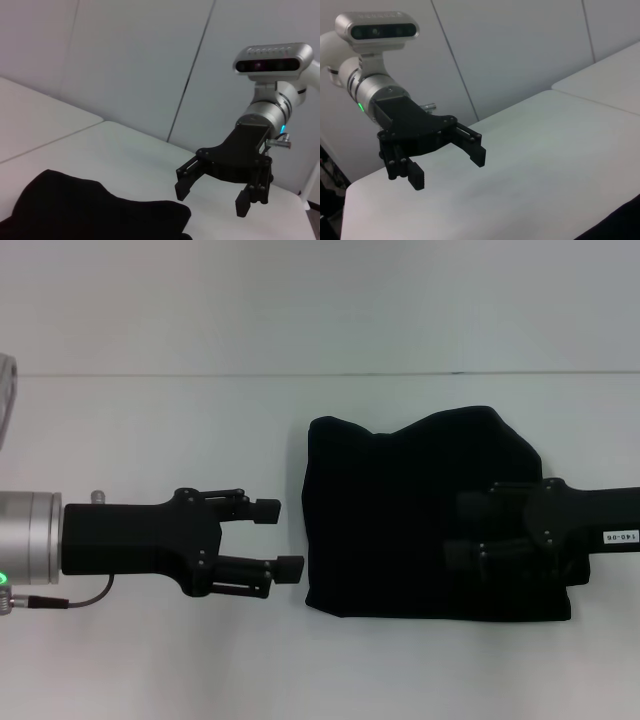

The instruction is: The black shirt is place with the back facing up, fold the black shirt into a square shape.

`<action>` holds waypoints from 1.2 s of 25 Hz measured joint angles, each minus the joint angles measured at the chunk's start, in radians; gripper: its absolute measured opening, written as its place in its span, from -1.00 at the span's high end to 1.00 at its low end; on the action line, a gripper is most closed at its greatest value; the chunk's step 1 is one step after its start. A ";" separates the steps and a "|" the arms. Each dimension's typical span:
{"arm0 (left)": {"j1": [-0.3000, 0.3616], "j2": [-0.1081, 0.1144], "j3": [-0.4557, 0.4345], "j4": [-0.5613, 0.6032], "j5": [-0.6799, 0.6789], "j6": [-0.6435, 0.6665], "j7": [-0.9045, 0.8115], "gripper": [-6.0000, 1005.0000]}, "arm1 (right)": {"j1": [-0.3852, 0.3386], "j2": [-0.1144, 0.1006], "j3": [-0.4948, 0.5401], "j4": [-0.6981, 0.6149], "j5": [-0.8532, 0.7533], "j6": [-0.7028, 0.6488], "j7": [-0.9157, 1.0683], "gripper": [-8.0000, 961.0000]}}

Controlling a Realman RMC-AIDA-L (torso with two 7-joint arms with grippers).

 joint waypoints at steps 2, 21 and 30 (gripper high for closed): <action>-0.002 0.000 0.002 -0.001 0.003 0.009 0.000 -0.71 | 0.000 -0.002 0.000 -0.001 -0.001 -0.004 0.002 -0.83; -0.012 0.000 0.012 -0.037 -0.002 0.019 -0.010 -0.71 | -0.009 -0.010 -0.001 -0.001 -0.029 -0.007 -0.004 -0.83; -0.029 0.007 0.013 -0.040 0.007 0.005 -0.040 -0.72 | 0.001 -0.016 0.002 -0.001 -0.030 0.009 0.009 -0.83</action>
